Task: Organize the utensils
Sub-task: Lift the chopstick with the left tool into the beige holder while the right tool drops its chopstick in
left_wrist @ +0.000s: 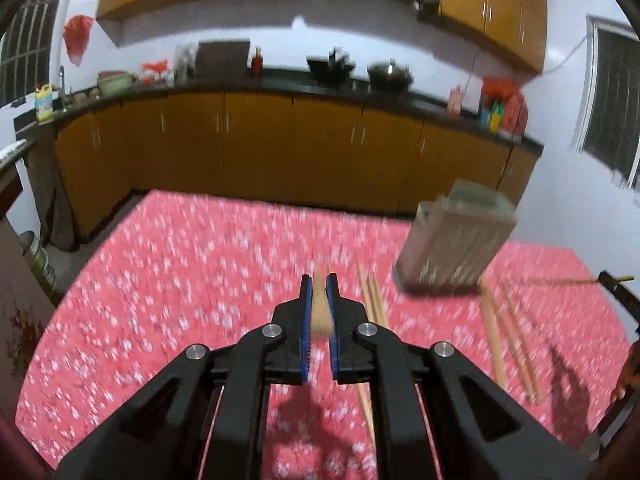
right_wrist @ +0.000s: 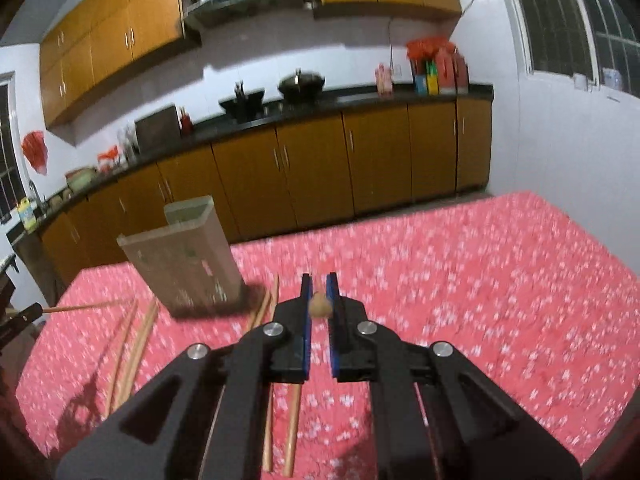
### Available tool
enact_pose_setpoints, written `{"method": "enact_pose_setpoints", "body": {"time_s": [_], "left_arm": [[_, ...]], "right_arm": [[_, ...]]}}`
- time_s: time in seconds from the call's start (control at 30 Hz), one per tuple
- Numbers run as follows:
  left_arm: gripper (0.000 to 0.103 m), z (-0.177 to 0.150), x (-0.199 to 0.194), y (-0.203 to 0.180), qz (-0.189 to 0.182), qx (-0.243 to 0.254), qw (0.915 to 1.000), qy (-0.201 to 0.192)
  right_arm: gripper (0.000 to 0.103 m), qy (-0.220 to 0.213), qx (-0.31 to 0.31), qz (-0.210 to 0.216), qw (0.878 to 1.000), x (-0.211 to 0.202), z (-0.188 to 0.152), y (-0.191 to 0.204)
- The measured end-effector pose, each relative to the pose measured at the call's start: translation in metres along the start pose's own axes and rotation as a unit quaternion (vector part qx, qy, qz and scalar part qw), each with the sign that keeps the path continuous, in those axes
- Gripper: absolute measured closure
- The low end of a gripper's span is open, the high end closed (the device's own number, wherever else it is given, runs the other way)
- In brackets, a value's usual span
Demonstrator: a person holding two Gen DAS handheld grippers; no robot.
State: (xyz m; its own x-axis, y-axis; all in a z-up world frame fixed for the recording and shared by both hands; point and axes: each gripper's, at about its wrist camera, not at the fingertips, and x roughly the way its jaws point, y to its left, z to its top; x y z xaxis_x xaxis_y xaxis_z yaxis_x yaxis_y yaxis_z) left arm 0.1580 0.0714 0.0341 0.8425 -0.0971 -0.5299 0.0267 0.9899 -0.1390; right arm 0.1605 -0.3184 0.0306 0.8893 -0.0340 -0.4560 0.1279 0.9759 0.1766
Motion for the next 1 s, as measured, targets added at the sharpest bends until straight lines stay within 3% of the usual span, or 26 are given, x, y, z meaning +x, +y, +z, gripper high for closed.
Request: {"method": "enact_pose_setpoints", "body": {"time_s": [0.17,0.4,0.53,0.77,1.0], "left_arm": [[0.095,0.025,-0.015,0.0,0.0,-0.004,0.9991,-0.042],[0.095,0.035,-0.017,-0.003,0.004,-0.005,0.9984,-0.056],[0.095,0.056,-0.025,-0.008,0.002,-0.007,0.997,-0.077],[0.095,0.115,-0.058,-0.032,-0.035,-0.013,0.9861,-0.162],[0.095,0.141,-0.065,-0.065,-0.08,-0.043,0.9716,-0.219]], "right_arm": [[0.095,-0.024,0.001,0.003,1.0,-0.01,0.014,0.0],[0.095,-0.031,-0.002,0.007,0.999,-0.008,0.025,0.003],[0.095,-0.068,0.001,0.027,0.997,-0.02,0.052,0.012],[0.095,-0.147,0.004,0.089,0.985,-0.051,0.116,0.037],[0.095,-0.14,-0.027,0.132,0.981,-0.05,0.134,0.069]]}}
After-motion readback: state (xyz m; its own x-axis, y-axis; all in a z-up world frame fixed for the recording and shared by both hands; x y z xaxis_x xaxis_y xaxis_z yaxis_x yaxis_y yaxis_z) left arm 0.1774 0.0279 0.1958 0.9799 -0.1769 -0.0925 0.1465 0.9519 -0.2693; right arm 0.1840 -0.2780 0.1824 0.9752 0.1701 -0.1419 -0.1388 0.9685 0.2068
